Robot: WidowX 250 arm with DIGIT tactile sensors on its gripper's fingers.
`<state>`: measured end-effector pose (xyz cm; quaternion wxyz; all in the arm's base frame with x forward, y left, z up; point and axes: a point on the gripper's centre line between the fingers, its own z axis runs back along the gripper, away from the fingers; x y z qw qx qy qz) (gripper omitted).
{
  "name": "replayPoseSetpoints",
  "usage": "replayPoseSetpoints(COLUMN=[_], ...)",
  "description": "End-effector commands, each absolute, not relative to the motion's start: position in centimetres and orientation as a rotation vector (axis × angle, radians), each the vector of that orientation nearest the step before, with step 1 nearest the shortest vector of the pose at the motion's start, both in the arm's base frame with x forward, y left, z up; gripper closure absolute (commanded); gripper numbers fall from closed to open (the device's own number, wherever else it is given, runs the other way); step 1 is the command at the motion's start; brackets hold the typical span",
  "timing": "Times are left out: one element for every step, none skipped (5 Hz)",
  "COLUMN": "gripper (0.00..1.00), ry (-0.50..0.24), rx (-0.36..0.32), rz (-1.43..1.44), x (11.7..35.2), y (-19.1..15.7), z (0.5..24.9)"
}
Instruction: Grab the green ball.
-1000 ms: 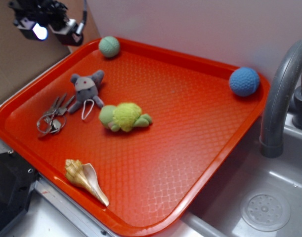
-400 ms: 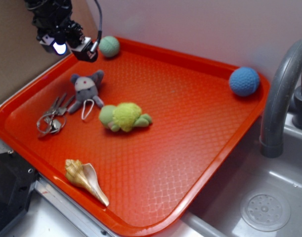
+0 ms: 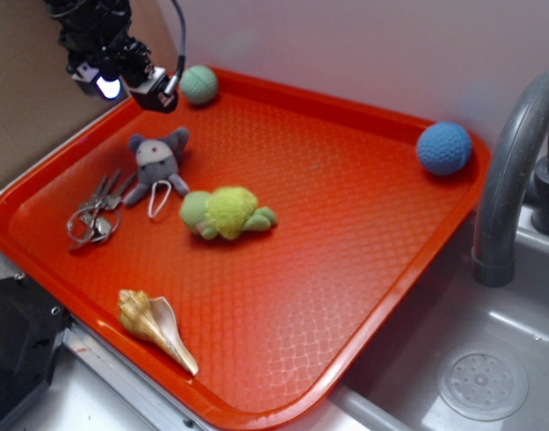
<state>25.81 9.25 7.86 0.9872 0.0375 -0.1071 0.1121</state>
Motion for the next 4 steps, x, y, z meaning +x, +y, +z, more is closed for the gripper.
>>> replayPoseSetpoints(gripper=[0.00,0.00,0.00,0.00], ry=[-0.278,-0.322,-0.316,-0.315], rx=[0.126,0.144,0.128,0.112], rz=[0.268,0.263,0.269,0.268], x=[30.8,32.6,34.4,35.6], y=[11.5,12.2,12.0,11.9], z=[7.4,7.0,6.2,5.6])
